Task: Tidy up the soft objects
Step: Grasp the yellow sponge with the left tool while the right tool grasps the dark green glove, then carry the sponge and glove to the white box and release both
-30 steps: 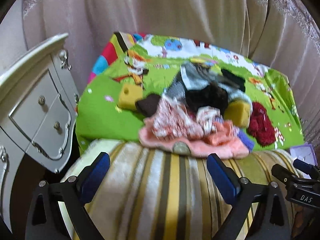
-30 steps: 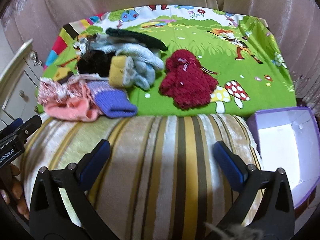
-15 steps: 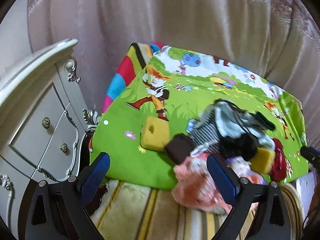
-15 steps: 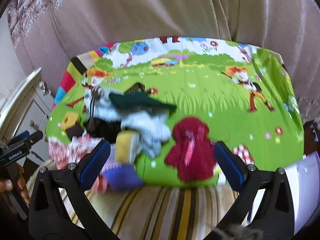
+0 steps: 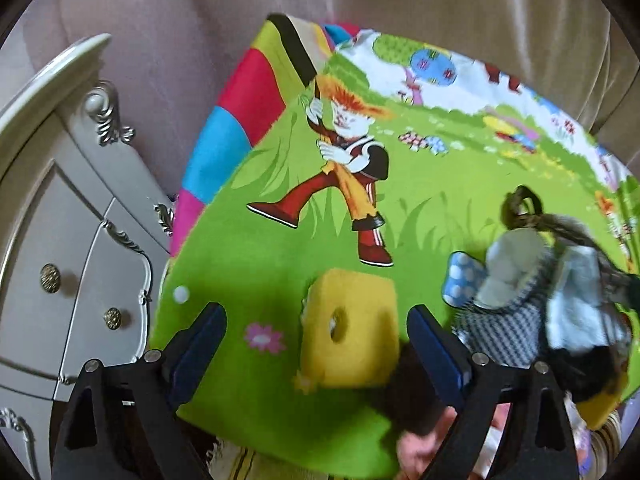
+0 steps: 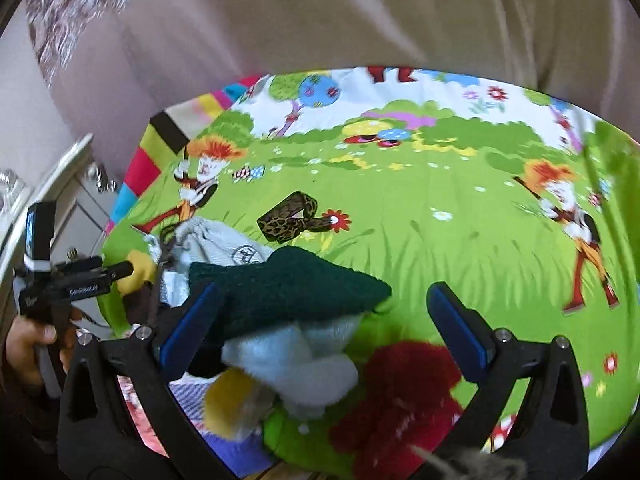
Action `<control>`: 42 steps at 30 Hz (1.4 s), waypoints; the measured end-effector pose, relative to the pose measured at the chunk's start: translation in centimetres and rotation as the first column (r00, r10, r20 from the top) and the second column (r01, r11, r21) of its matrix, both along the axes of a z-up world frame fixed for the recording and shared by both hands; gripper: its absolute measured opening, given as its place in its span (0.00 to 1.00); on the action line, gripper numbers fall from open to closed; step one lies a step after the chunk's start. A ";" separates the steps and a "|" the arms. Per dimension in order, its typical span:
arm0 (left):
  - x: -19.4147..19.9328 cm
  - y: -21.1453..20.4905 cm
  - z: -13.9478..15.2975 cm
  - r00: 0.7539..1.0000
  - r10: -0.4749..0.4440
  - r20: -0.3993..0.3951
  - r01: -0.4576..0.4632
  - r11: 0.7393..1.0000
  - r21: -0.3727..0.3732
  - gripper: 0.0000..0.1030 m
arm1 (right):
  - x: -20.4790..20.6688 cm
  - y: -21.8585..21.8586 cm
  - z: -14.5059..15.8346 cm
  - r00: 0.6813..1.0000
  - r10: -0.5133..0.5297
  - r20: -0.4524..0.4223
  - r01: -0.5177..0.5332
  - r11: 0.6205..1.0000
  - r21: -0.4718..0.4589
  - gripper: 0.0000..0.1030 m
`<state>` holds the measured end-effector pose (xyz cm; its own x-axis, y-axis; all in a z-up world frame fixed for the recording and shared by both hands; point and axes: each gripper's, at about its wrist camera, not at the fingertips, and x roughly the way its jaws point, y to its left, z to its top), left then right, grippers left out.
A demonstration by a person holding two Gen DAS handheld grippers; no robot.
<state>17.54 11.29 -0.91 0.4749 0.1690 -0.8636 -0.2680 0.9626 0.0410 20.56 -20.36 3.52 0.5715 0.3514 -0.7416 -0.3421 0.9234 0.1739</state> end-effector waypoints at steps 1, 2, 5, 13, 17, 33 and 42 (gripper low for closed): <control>0.3 0.0 -0.3 1.000 -0.001 -0.008 0.001 1.000 0.013 0.90 | 0.7 0.2 -0.6 1.000 0.015 -0.016 -0.015 1.000 0.005 1.00; 0.6 -0.1 -0.7 1.000 -0.005 -0.016 0.005 1.000 0.022 0.90 | 1.2 0.2 -1.0 0.999 0.026 -0.027 -0.026 1.000 0.014 1.00; 1.1 -0.1 -1.8 0.999 -0.014 -0.039 0.015 1.000 0.022 0.86 | 2.7 0.9 -2.7 0.994 0.076 -0.072 -0.074 0.997 0.030 0.98; 1.5 -1.1 -2.0 0.997 -0.082 -0.018 0.082 0.996 0.038 0.46 | 3.9 1.2 -5.3 0.976 0.159 -0.150 -0.144 0.984 0.107 0.47; 1.4 -1.1 -1.8 0.997 -0.076 -0.004 0.076 0.996 0.036 0.44 | 4.1 1.0 -5.4 0.977 0.156 -0.144 -0.144 0.985 0.091 0.25; -1.6 0.2 2.2 0.988 0.019 0.155 -0.021 1.000 0.010 0.39 | 1.4 -2.8 0.6 0.999 0.003 0.046 -0.007 0.996 0.088 0.19; -4.6 -1.5 6.5 0.965 0.007 0.262 -0.011 1.000 0.014 0.39 | -3.6 -7.0 3.1 0.992 -0.084 0.092 0.073 0.991 0.114 0.19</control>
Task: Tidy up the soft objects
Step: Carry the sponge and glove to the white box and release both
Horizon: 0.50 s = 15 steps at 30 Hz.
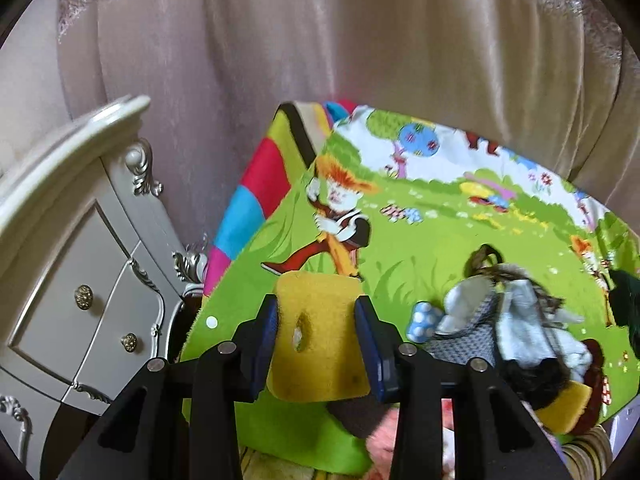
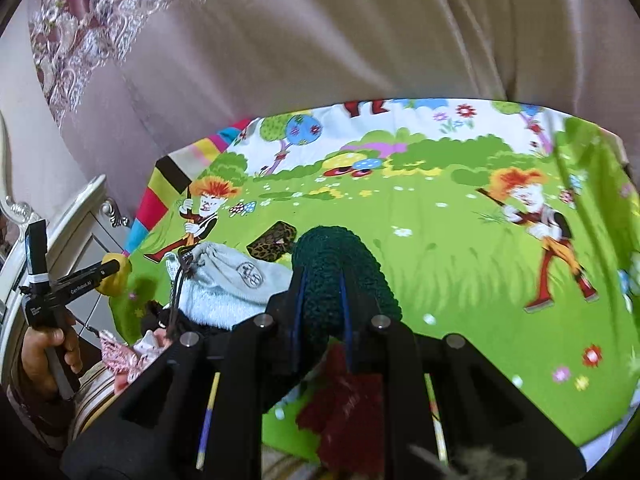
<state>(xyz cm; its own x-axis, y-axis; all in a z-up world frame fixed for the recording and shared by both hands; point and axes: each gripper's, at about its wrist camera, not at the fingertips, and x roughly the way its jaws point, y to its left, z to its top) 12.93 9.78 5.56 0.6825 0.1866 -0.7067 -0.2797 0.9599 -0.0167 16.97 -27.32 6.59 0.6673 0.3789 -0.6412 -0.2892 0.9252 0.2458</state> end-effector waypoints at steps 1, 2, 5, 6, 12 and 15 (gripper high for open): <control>-0.4 -0.3 0.3 1.000 -0.006 0.007 0.006 1.000 -0.002 0.39 | -0.8 -0.6 0.1 1.000 -0.012 0.002 0.012 1.000 -0.001 0.19; -0.8 -0.9 0.6 1.000 -0.017 0.013 0.017 1.000 -0.004 0.39 | -1.6 -1.2 0.2 1.000 -0.028 0.000 0.028 1.000 -0.007 0.19; -1.9 -2.7 1.2 0.998 -0.061 0.023 0.061 0.998 -0.015 0.39 | -4.1 -3.1 0.3 0.997 -0.072 -0.010 0.072 0.997 -0.029 0.19; -2.3 -3.7 1.3 0.996 -0.084 0.024 0.085 0.996 -0.021 0.39 | -4.8 -3.7 0.3 0.996 -0.083 -0.015 0.083 0.996 -0.033 0.19; -4.1 -9.3 2.0 0.977 -0.211 0.030 0.212 0.976 -0.042 0.39 | -10.1 -8.4 0.0 0.984 -0.176 -0.033 0.172 0.980 -0.099 0.19; -4.8 -12.3 2.3 0.961 -0.275 0.028 0.276 0.959 -0.058 0.39 | -12.7 -10.9 -0.9 0.971 -0.230 -0.064 0.220 0.967 -0.128 0.19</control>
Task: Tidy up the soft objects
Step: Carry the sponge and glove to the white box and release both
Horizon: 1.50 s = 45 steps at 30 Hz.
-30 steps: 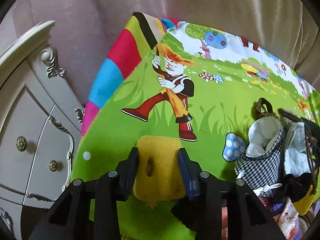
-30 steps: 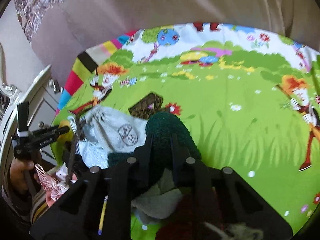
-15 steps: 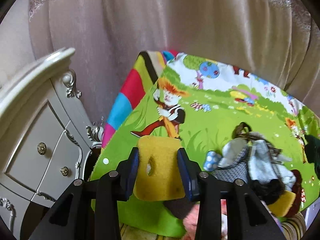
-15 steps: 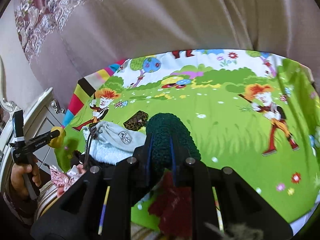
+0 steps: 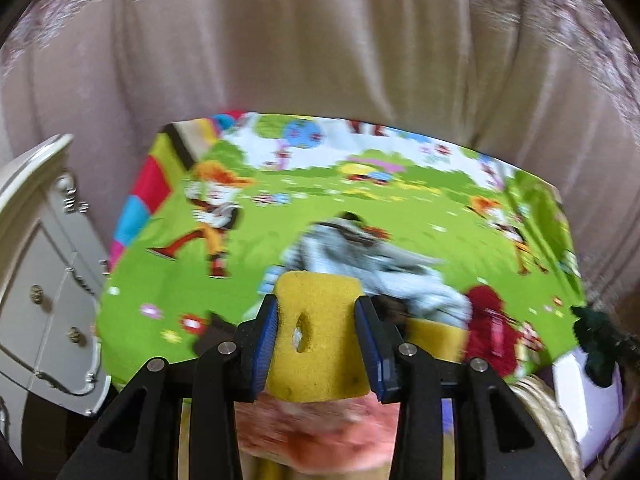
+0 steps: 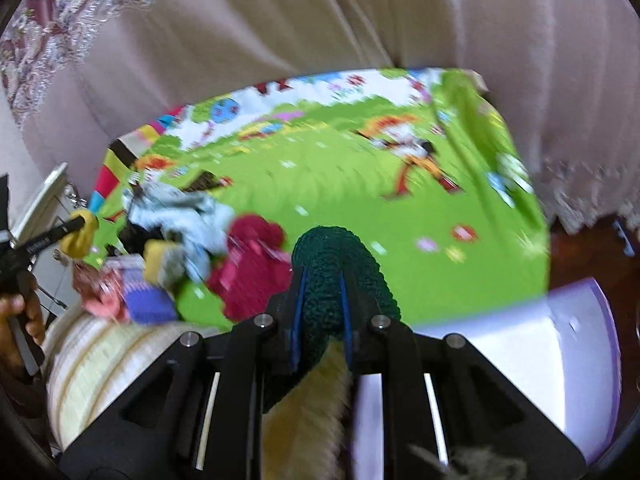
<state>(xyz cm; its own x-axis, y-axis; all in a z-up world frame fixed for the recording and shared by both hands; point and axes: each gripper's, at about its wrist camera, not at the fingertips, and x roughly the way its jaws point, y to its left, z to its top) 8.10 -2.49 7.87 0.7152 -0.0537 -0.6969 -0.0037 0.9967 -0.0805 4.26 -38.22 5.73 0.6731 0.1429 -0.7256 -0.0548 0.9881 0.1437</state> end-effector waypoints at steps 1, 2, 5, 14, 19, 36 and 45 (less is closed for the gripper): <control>-0.2 -1.0 0.1 1.000 -0.022 -0.002 0.022 1.000 -0.005 0.39 | -0.7 -0.6 -0.2 1.000 -0.015 -0.008 0.015 1.000 -0.011 0.19; -0.5 -2.1 0.2 0.999 -0.044 -0.004 0.044 0.999 -0.007 0.39 | -1.6 -1.5 -0.5 0.999 -0.033 -0.014 0.033 0.999 -0.021 0.19; -1.3 -5.8 0.4 0.993 -0.121 -0.012 0.120 0.993 -0.018 0.39 | -3.8 -3.8 -1.4 0.995 -0.085 -0.042 0.084 0.996 -0.032 0.19; -4.3 -17.2 0.2 0.928 -0.369 -0.054 0.365 0.929 -0.061 0.39 | -9.1 -7.5 -5.5 0.976 -0.165 -0.142 0.152 0.984 -0.098 0.21; -6.5 -22.2 -0.4 0.876 -0.476 -0.081 0.471 0.879 -0.072 0.39 | -11.5 -8.6 -8.0 0.961 -0.176 -0.214 0.158 0.983 -0.098 0.29; -12.0 -32.0 -2.4 0.665 -0.730 -0.161 0.701 0.684 -0.203 0.46 | -16.4 -14.0 -3.3 0.926 -0.378 -0.008 0.375 0.919 -0.123 0.76; -11.8 -31.7 -3.1 0.666 -0.724 -0.180 0.692 0.690 -0.212 0.68 | -15.8 -14.2 -1.7 0.890 -0.441 0.118 0.455 0.881 -0.134 0.82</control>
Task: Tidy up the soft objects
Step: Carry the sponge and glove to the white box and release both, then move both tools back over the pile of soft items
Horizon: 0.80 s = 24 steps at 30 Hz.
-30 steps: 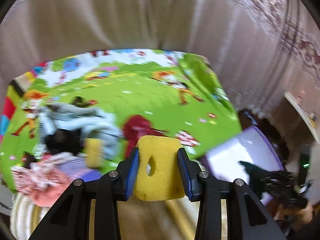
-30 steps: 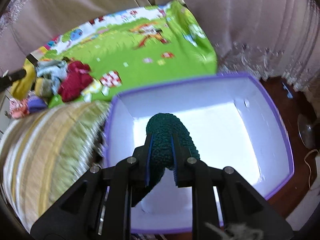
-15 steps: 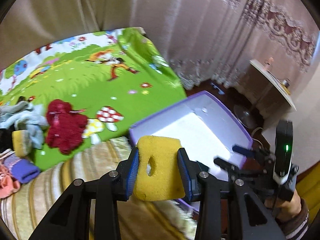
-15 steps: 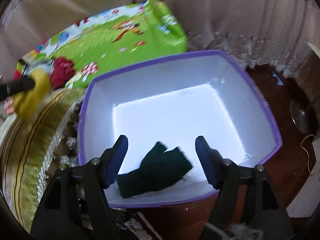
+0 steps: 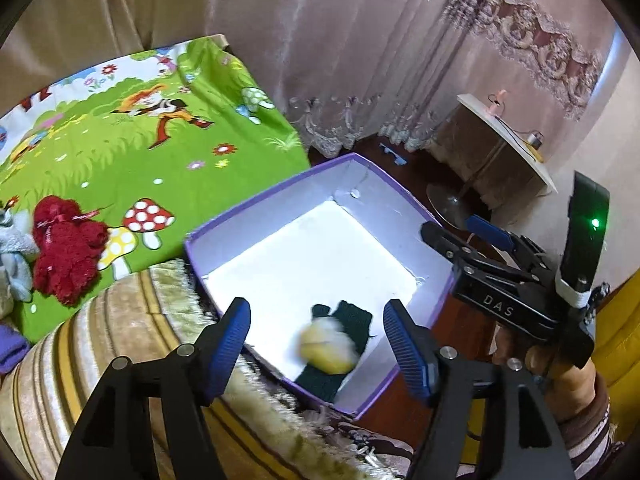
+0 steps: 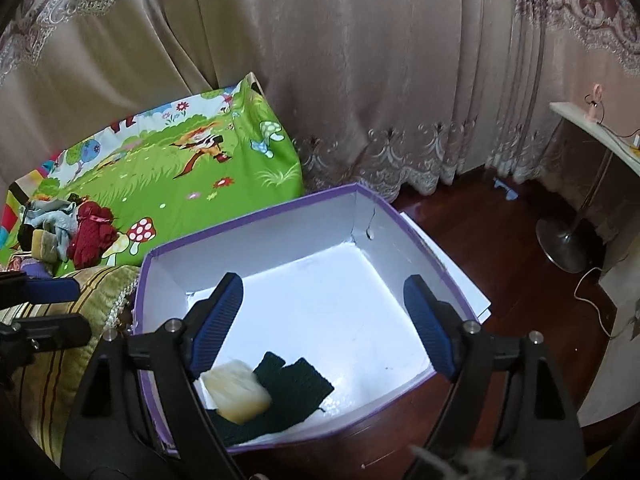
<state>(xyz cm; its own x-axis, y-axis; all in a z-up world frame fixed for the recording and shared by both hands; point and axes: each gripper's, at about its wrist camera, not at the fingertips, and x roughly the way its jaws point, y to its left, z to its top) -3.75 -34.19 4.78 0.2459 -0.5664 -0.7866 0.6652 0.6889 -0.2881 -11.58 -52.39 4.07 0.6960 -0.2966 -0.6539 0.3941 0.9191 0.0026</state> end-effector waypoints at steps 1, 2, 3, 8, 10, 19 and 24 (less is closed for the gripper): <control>0.2 0.2 0.0 1.000 0.013 -0.003 -0.013 1.000 -0.004 0.68 | -0.1 0.1 0.1 1.000 0.002 0.012 -0.002 1.000 -0.007 0.82; 0.4 0.6 -0.1 1.000 0.031 -0.006 -0.031 0.999 -0.009 0.68 | -0.1 0.3 0.3 0.999 0.006 0.033 -0.005 1.000 -0.025 0.82; 0.6 1.0 0.0 0.999 0.049 -0.004 -0.049 0.999 -0.018 0.68 | -0.1 0.6 0.4 0.999 0.006 0.046 -0.003 0.999 -0.045 0.82; 1.1 2.6 0.5 0.994 0.099 0.055 -0.098 0.995 -0.023 0.68 | 0.8 2.2 0.7 0.997 0.068 0.040 -0.064 0.994 -0.083 0.82; 1.4 3.5 0.6 0.989 0.122 0.082 -0.122 0.993 -0.012 0.68 | 1.3 2.8 0.8 0.995 0.092 0.030 -0.090 0.994 -0.059 0.82; 3.3 9.1 1.1 0.963 0.252 0.092 -0.252 0.968 -0.016 0.68 | 3.2 6.2 1.5 0.985 0.167 0.043 -0.169 0.984 0.048 0.82; 4.3 12.8 1.2 0.941 0.321 0.109 -0.320 0.947 -0.023 0.68 | 4.5 8.4 1.8 0.973 0.226 0.054 -0.229 0.971 0.070 0.82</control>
